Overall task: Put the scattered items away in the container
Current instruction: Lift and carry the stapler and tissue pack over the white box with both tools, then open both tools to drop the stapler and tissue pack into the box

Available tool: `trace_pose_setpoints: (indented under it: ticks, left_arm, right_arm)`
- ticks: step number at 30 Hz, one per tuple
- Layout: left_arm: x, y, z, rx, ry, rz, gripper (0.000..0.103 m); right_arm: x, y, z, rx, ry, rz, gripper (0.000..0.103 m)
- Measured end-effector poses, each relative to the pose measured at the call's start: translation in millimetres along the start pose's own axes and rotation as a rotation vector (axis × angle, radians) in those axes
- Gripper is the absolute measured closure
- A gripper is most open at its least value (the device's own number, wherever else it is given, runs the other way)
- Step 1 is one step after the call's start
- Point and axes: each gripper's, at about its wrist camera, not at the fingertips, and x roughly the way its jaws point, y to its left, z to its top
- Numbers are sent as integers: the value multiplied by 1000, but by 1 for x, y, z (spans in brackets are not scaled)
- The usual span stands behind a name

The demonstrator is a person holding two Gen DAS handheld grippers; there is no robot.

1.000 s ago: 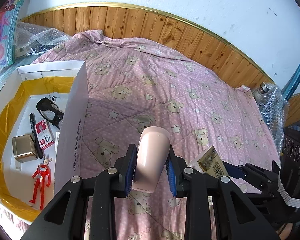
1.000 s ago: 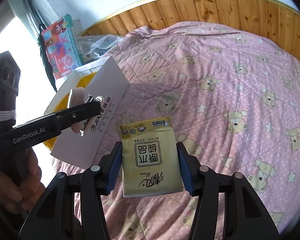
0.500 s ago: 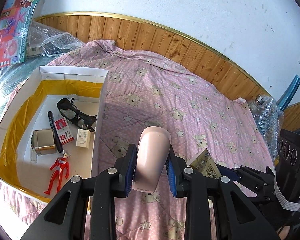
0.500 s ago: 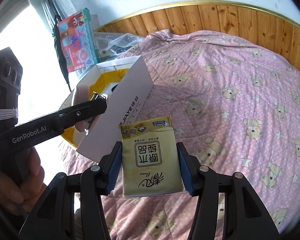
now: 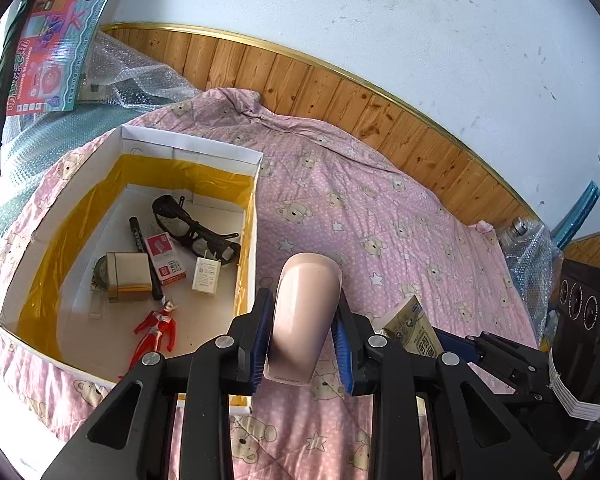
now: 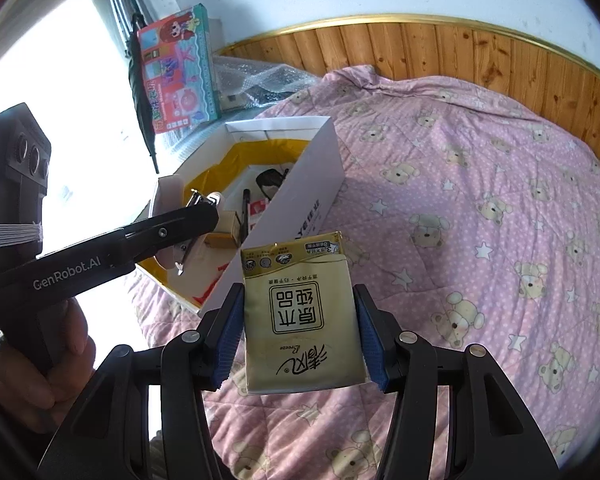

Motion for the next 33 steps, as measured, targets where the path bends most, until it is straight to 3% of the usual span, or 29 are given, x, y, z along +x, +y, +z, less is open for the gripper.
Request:
trace_pose_setpoints:
  ticks: [33]
  left_arm:
    - [-11, 130, 18, -188, -27, 65, 73]
  right_arm:
    - [55, 94, 58, -133, 25, 52, 47]
